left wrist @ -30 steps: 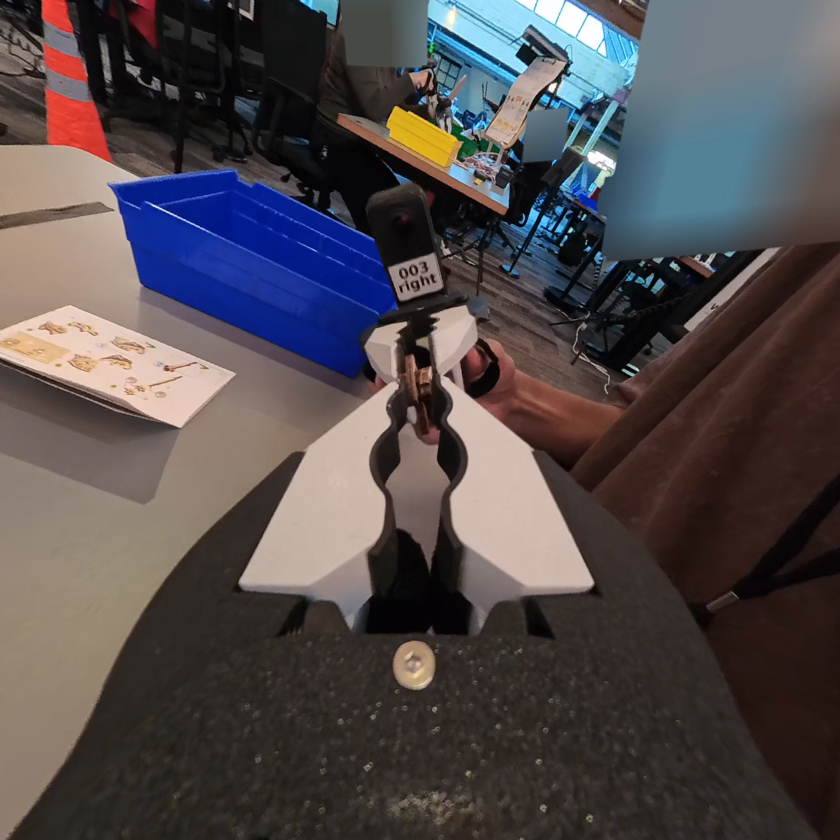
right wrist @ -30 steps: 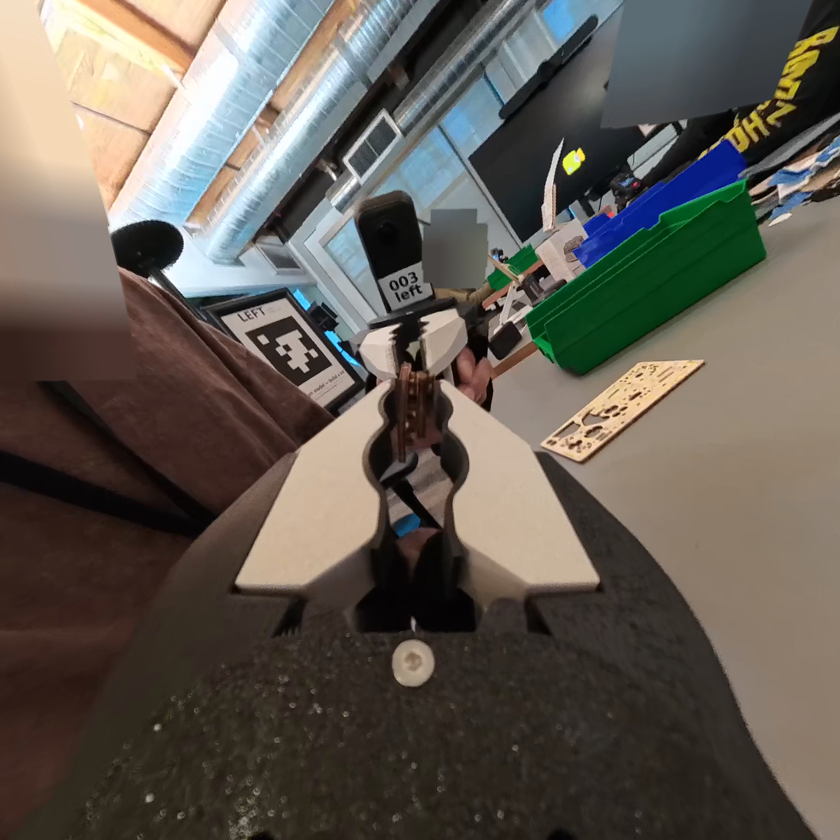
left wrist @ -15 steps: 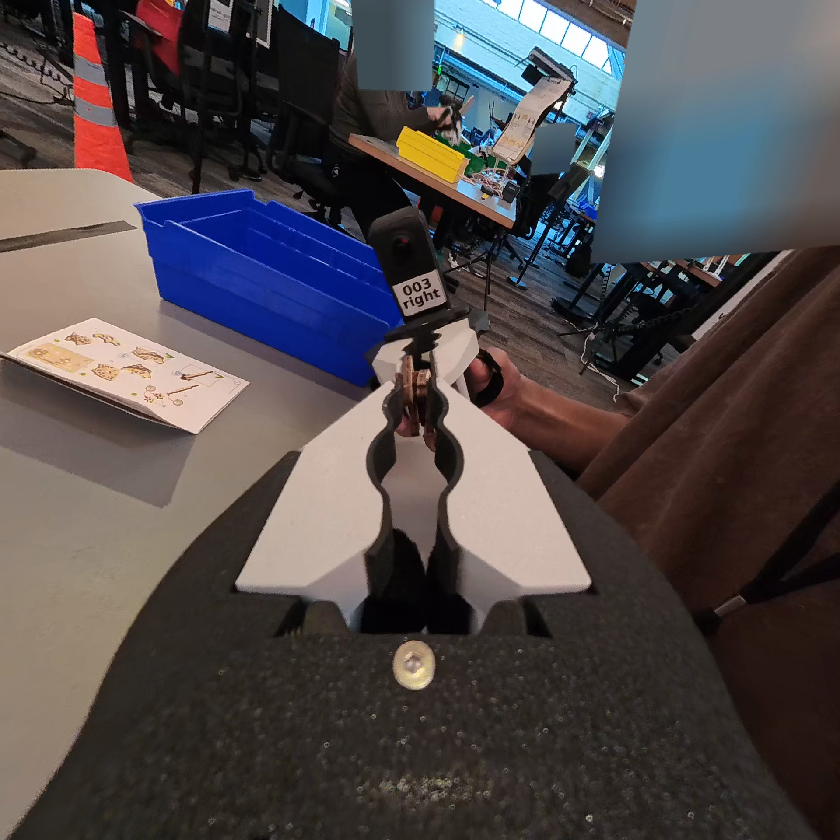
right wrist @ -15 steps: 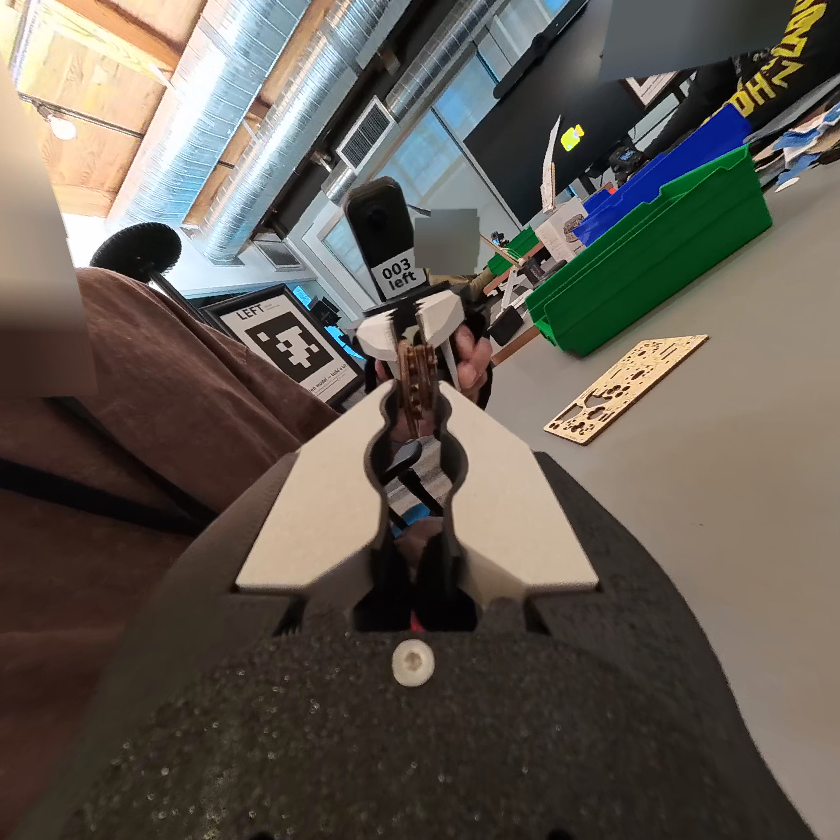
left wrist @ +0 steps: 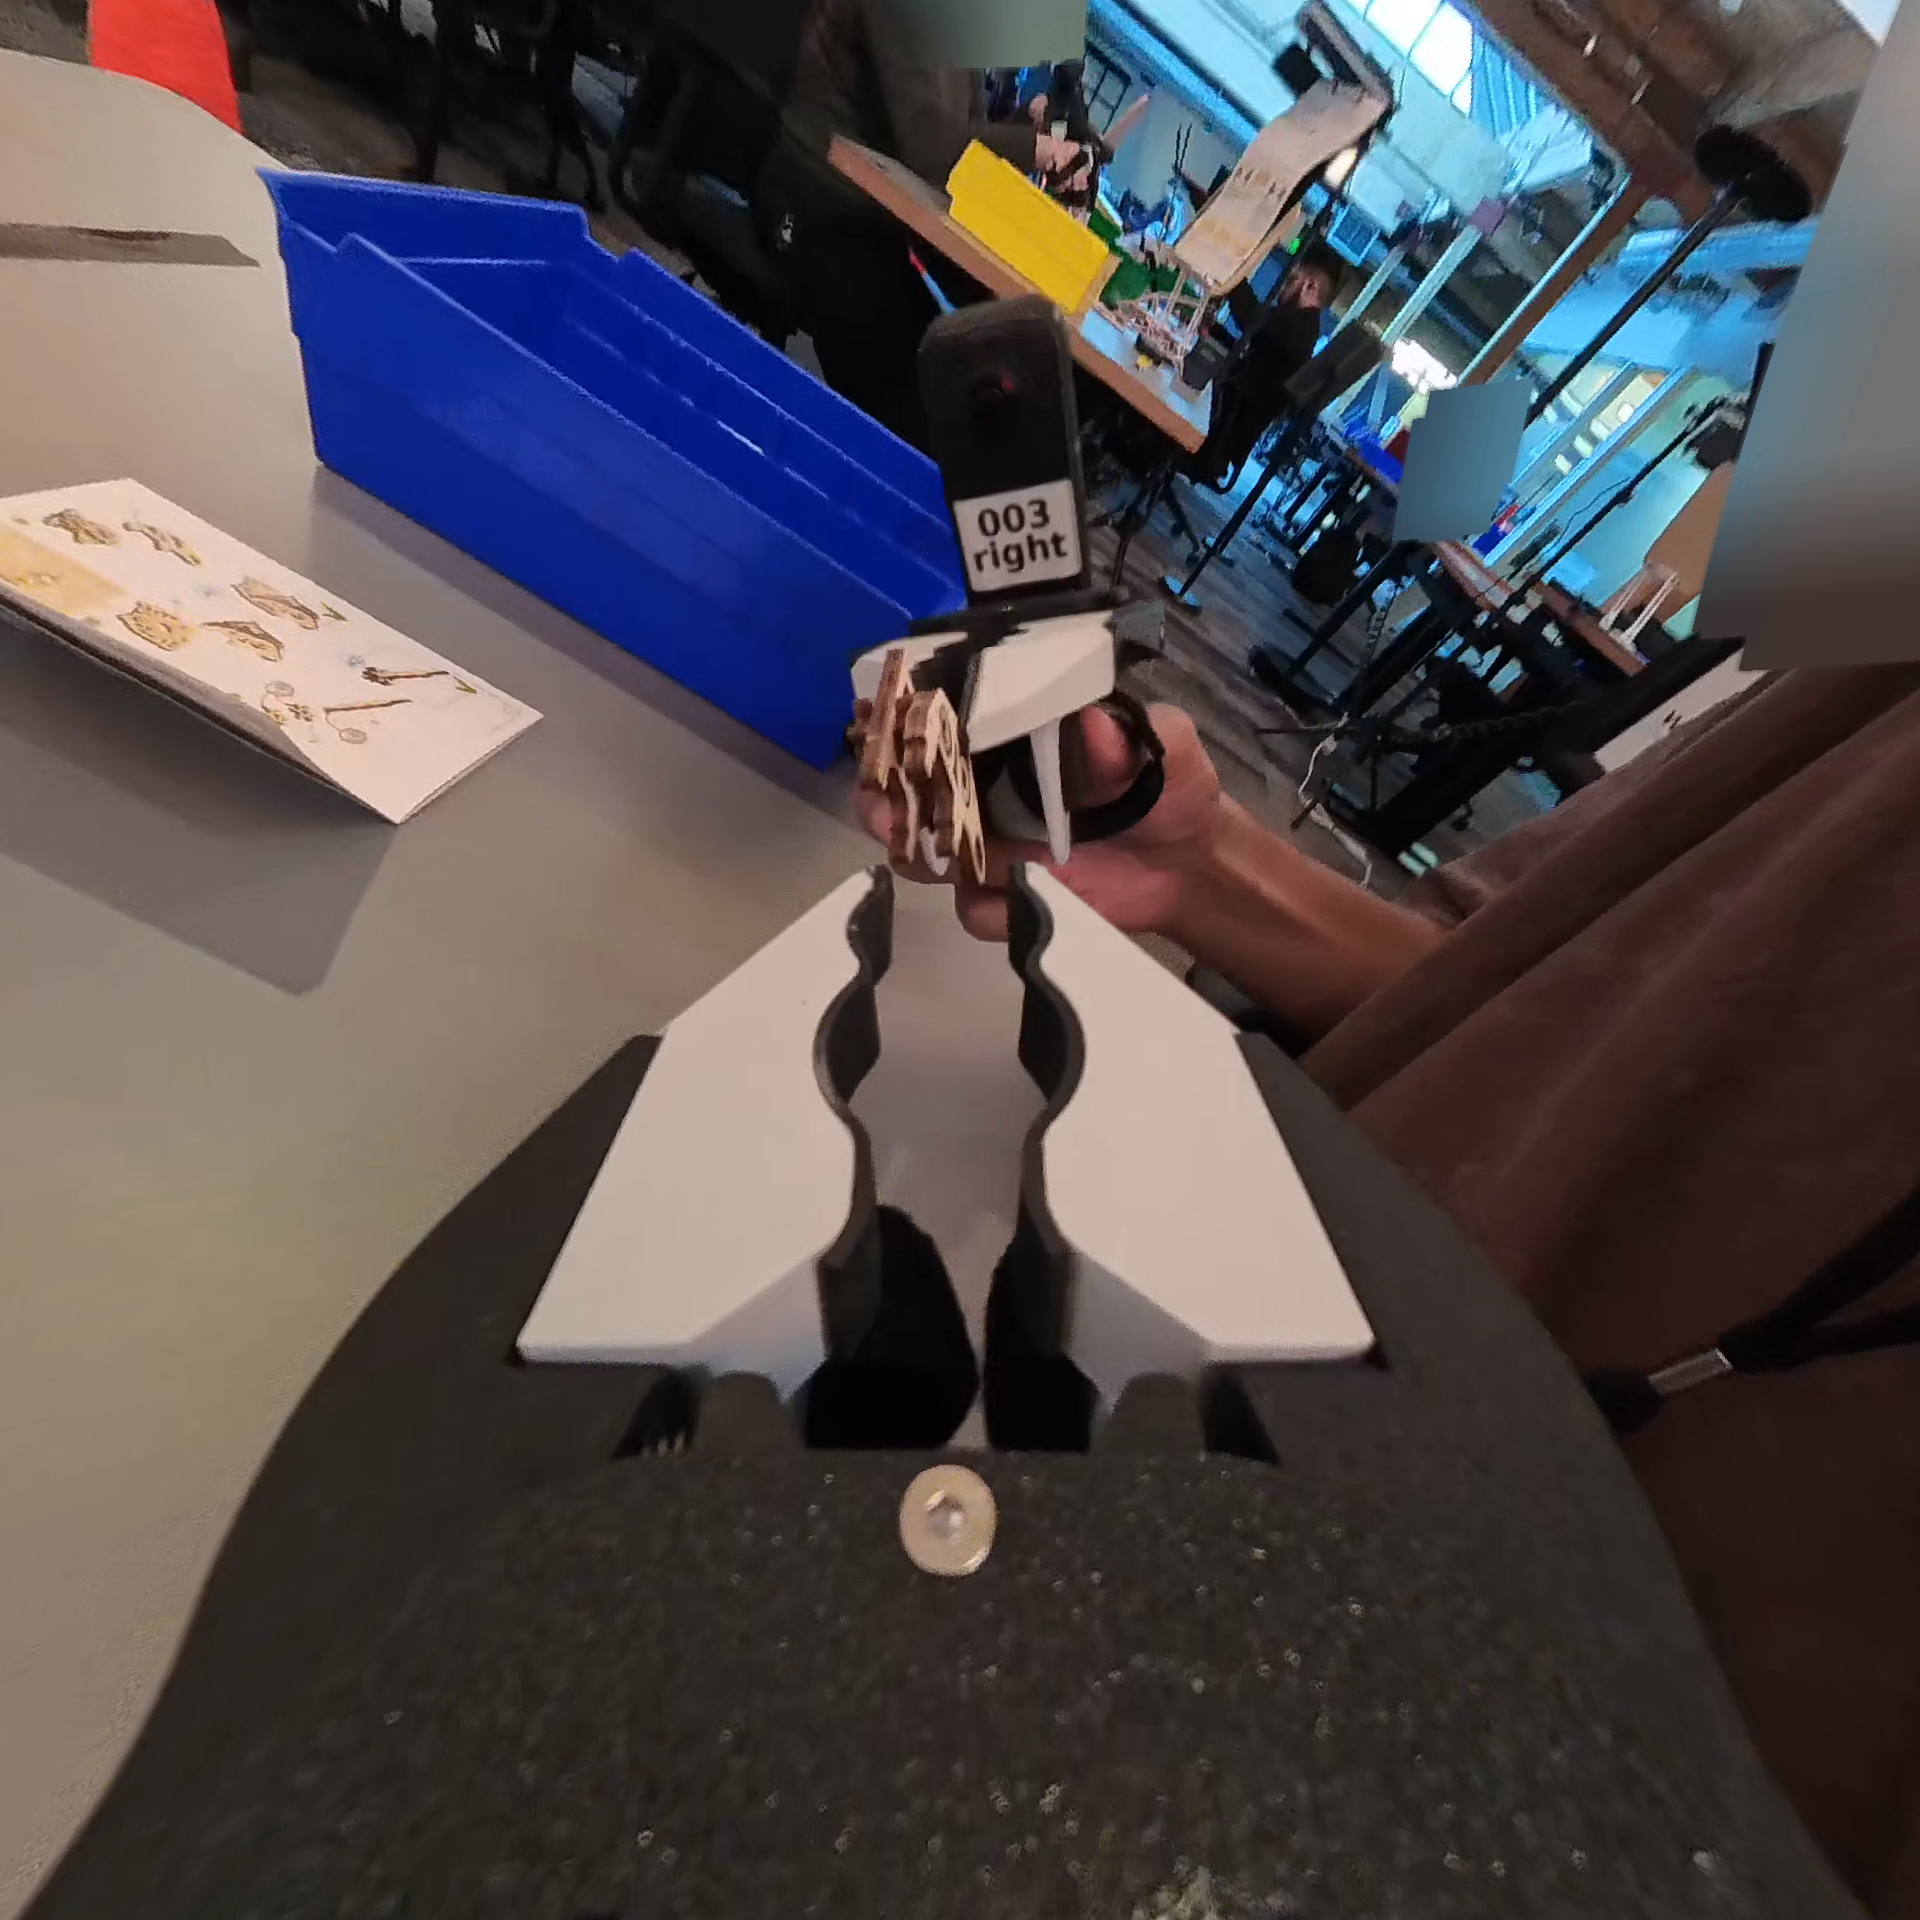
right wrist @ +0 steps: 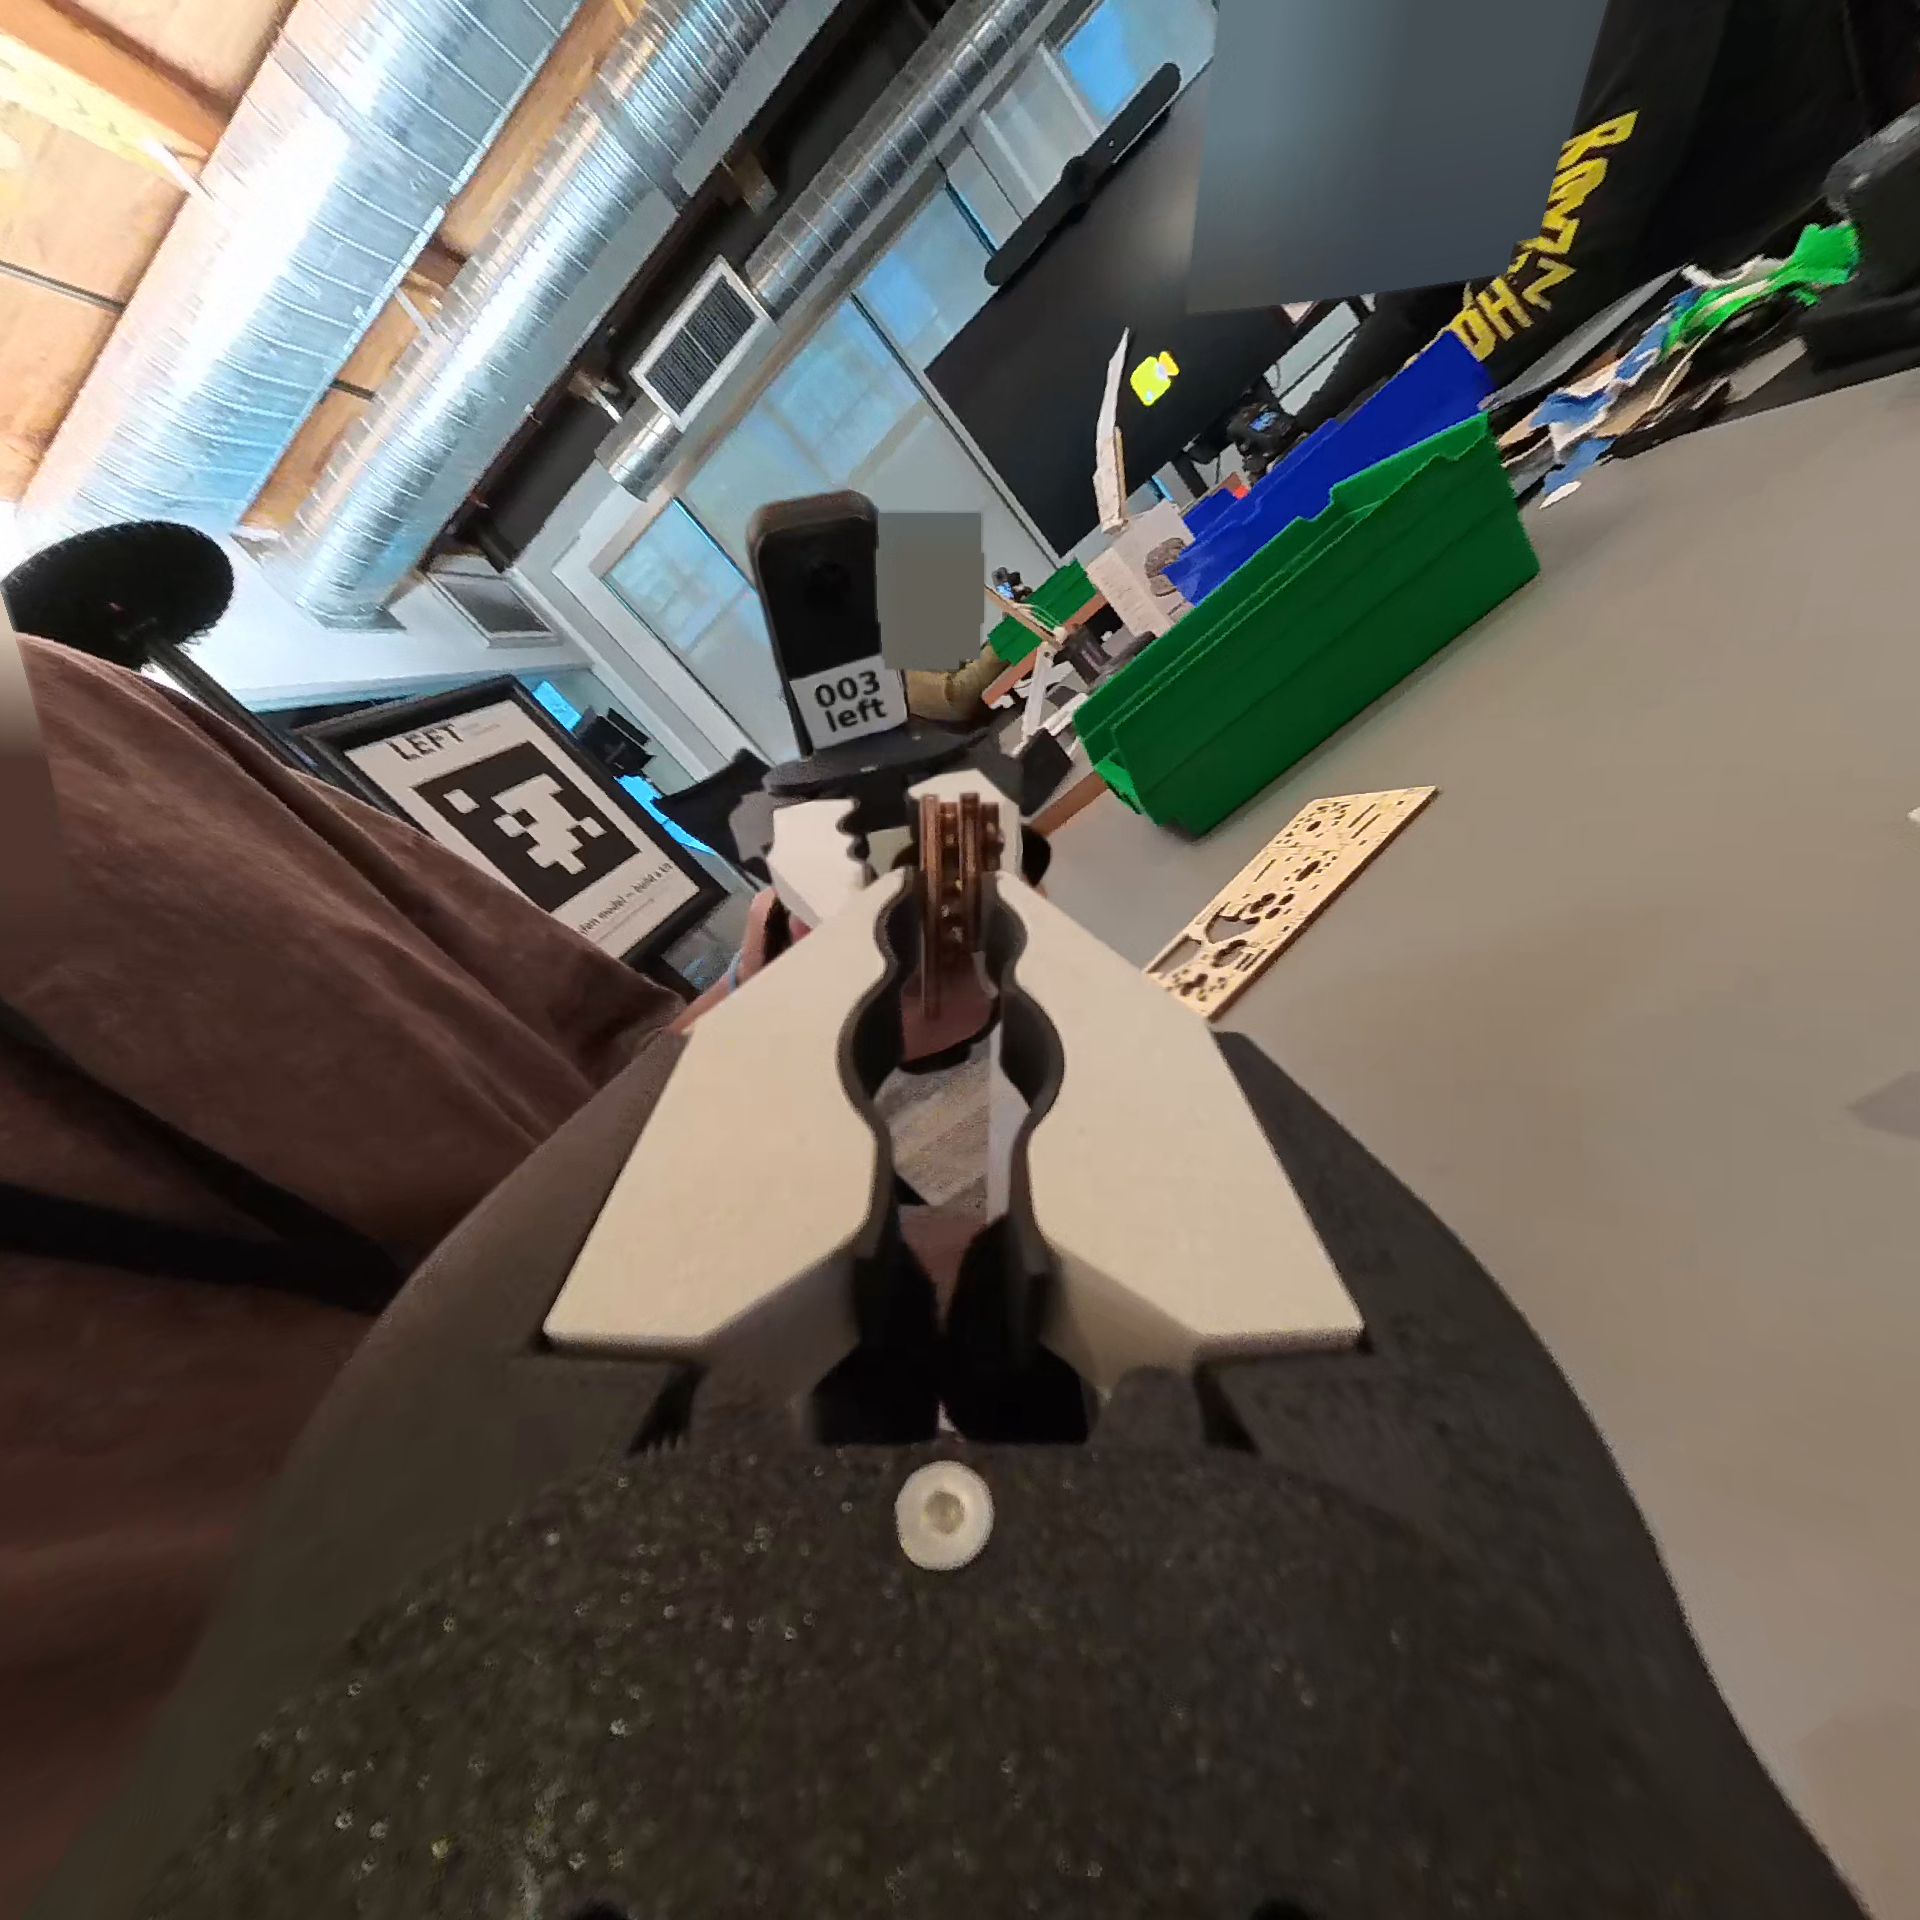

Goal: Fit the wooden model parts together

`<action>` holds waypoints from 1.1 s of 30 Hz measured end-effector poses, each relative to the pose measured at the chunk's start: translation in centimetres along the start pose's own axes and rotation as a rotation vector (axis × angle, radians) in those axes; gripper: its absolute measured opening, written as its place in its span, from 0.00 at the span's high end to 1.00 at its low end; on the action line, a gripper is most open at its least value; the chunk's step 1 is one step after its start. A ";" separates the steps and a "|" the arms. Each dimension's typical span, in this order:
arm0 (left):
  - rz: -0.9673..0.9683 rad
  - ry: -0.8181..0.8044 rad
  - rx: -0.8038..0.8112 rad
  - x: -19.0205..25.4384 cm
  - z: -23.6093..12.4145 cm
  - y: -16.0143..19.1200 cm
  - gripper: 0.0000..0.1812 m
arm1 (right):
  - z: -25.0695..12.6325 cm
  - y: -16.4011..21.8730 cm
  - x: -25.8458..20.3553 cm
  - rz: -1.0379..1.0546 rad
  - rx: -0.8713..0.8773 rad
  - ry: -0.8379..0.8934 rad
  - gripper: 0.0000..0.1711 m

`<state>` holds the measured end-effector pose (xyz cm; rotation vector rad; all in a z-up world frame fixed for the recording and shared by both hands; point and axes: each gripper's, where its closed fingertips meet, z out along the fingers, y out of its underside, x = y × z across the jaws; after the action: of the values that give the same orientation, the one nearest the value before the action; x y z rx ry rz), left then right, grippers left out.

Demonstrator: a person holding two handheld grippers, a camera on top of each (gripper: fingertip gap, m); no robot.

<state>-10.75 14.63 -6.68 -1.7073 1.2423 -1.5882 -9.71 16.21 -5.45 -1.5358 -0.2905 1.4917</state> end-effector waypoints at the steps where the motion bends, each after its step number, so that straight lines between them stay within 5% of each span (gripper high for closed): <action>1: -0.019 -0.006 0.022 -0.2 0.0 -0.2 0.91 | 0.0 -0.1 0.0 -0.014 0.005 0.008 0.94; 16: -0.052 -0.038 0.114 -0.9 -0.4 -1.0 0.99 | 0.0 -1.1 0.2 -0.280 0.071 0.108 0.94; 33: 0.242 -0.502 0.046 -3.4 1.0 0.3 0.87 | 1.1 -1.5 2.3 -0.395 0.146 0.379 0.94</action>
<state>-9.58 17.25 -8.83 -1.7085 1.0911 -0.9599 -9.48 19.14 -5.59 -1.5038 -0.2382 0.8770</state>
